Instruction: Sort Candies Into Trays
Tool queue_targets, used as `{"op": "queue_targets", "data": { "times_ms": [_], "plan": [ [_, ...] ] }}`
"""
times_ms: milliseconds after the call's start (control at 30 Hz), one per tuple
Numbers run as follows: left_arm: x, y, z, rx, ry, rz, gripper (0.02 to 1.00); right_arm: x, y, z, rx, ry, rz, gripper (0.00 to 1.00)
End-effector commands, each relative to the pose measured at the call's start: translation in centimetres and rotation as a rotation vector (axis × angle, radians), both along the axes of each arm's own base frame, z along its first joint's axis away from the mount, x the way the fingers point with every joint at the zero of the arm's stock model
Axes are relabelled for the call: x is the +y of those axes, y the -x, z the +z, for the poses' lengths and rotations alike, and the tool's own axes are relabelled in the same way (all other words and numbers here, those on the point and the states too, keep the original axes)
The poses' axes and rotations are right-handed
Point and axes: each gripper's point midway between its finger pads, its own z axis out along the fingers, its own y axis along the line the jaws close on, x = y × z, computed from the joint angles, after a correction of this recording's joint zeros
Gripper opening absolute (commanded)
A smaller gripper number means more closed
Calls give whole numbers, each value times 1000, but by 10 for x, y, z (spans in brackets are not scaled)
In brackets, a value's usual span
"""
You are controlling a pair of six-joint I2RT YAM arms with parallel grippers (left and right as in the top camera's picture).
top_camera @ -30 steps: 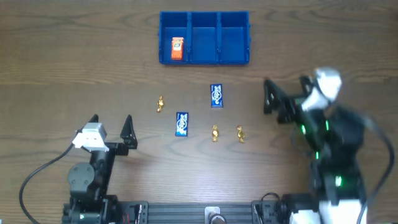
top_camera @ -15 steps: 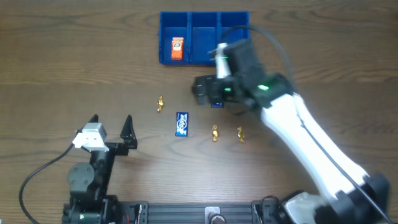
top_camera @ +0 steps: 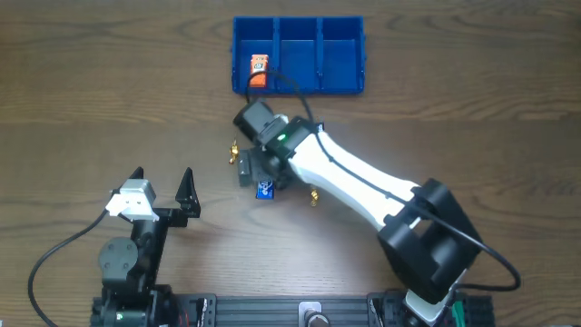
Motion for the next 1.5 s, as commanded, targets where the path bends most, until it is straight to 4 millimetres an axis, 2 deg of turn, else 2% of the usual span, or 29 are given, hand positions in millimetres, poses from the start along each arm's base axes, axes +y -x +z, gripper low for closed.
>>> {"op": "queue_targets", "data": {
  "times_ms": [33,200,500,733,1167,1500],
  "plan": [
    [-2,1,-16,46,-11,-15,998,6,2,-17,6,52,-85,998],
    [-2,1,-16,46,-11,-15,998,9,5,-43,31,103,-83,998],
    [-2,1,-16,46,-11,-15,998,18,-1,-54,25,125,-90,993],
    [-2,1,-16,46,-11,-15,998,17,-1,-55,26,128,-93,730],
    [-2,1,-16,46,-11,-15,998,11,-5,-58,-3,167,-116,730],
    [-2,1,-16,46,-11,-15,998,11,-3,-60,0,173,-113,570]
  ]
}}
